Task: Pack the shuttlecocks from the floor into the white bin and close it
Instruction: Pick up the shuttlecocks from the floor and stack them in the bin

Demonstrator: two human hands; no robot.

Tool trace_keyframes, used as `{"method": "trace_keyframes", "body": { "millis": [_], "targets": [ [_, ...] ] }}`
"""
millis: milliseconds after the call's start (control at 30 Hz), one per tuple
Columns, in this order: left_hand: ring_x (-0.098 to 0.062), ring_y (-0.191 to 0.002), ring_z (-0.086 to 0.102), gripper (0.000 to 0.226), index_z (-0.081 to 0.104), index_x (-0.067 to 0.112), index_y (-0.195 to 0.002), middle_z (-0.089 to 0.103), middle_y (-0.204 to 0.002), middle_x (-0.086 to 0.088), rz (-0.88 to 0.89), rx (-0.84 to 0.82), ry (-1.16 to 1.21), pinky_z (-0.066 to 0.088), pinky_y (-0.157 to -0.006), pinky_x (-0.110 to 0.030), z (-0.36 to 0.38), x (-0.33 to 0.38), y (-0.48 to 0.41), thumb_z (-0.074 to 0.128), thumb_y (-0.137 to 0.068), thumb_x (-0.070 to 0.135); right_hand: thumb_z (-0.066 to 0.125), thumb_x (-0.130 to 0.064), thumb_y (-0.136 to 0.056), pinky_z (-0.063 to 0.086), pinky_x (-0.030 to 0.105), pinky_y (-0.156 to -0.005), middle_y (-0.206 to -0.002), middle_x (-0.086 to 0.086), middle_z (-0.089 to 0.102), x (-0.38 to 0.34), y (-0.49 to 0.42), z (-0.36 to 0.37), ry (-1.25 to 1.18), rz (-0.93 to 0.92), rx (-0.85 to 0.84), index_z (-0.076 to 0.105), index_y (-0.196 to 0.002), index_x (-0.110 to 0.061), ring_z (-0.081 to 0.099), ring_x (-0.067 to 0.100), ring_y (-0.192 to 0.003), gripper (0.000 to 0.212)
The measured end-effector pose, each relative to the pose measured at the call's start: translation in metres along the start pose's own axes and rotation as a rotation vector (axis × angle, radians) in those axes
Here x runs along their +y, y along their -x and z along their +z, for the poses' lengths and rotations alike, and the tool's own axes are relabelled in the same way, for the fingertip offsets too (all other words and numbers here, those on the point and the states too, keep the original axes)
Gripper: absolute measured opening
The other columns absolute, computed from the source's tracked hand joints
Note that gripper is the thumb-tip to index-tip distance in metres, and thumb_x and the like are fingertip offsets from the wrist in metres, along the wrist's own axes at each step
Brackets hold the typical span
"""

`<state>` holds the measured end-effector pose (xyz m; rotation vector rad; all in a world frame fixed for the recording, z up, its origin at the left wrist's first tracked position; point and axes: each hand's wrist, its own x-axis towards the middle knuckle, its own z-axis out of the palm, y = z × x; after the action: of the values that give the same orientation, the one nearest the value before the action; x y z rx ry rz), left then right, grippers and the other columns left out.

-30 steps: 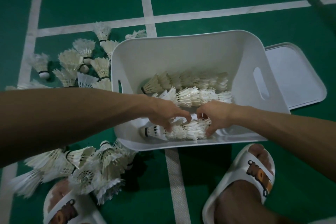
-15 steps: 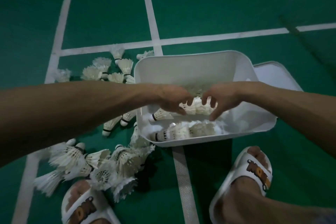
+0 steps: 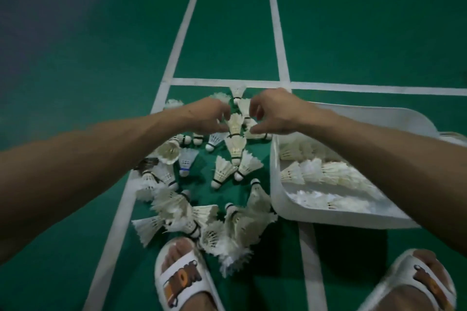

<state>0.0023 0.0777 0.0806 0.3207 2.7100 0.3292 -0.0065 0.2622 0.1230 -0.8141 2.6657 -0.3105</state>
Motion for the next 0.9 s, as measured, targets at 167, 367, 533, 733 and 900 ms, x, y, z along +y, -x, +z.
{"method": "trace_keyframes", "body": {
  "millis": [167, 367, 533, 733, 900],
  "targets": [
    [-0.022, -0.113, 0.053, 0.054, 0.043, 0.015, -0.134, 0.053, -0.133, -0.009, -0.059, -0.113, 0.173, 0.044, -0.095, -0.032, 0.068, -0.034, -0.003, 0.067, -0.087, 0.029, 0.079, -0.031, -0.077, 0.048, 0.030, -0.084, -0.117, 0.004, 0.063, -0.021, -0.037, 0.058, 0.040, -0.004, -0.156, 0.058, -0.120, -0.015, 0.058, 0.021, -0.102, 0.051],
    [-0.031, -0.109, 0.050, 0.079, 0.022, 0.033, -0.142, 0.045, -0.126, -0.015, -0.048, -0.290, 0.196, 0.044, -0.092, -0.035, 0.128, -0.044, -0.022, 0.071, -0.080, 0.040, 0.083, -0.027, -0.071, 0.049, 0.034, -0.091, -0.124, 0.008, 0.059, 0.000, -0.058, 0.106, 0.213, 0.099, -0.446, 0.050, -0.132, -0.015, 0.057, 0.027, -0.111, 0.070],
    [-0.029, -0.114, 0.048, 0.062, 0.039, 0.018, -0.135, 0.049, -0.127, -0.014, -0.069, -0.284, 0.121, 0.040, -0.089, -0.031, 0.136, -0.048, -0.027, 0.070, -0.083, 0.032, 0.083, -0.017, -0.072, 0.046, 0.036, -0.096, -0.134, 0.011, 0.050, 0.006, -0.067, 0.118, 0.247, 0.127, -0.542, 0.042, -0.139, -0.018, 0.051, 0.028, -0.120, 0.079],
    [-0.022, -0.094, 0.055, 0.044, 0.050, 0.016, -0.116, 0.060, -0.116, -0.010, -0.143, -0.182, 0.225, 0.046, -0.075, -0.031, 0.124, -0.065, -0.026, 0.072, -0.078, 0.020, 0.072, -0.008, -0.081, 0.045, 0.033, -0.092, -0.129, 0.016, 0.054, 0.004, -0.075, 0.132, 0.394, 0.043, -0.512, 0.051, -0.132, -0.007, 0.054, 0.030, -0.117, 0.055],
    [-0.022, -0.105, 0.055, 0.065, 0.042, 0.014, -0.133, 0.054, -0.129, -0.008, -0.133, -0.124, 0.318, 0.043, -0.081, -0.028, 0.120, -0.065, -0.014, 0.074, -0.080, 0.034, 0.058, -0.003, -0.089, 0.047, 0.036, -0.093, -0.125, 0.018, 0.059, -0.001, -0.072, 0.133, 0.421, 0.019, -0.470, 0.056, -0.124, 0.002, 0.058, 0.031, -0.114, 0.035]
  ]
}}
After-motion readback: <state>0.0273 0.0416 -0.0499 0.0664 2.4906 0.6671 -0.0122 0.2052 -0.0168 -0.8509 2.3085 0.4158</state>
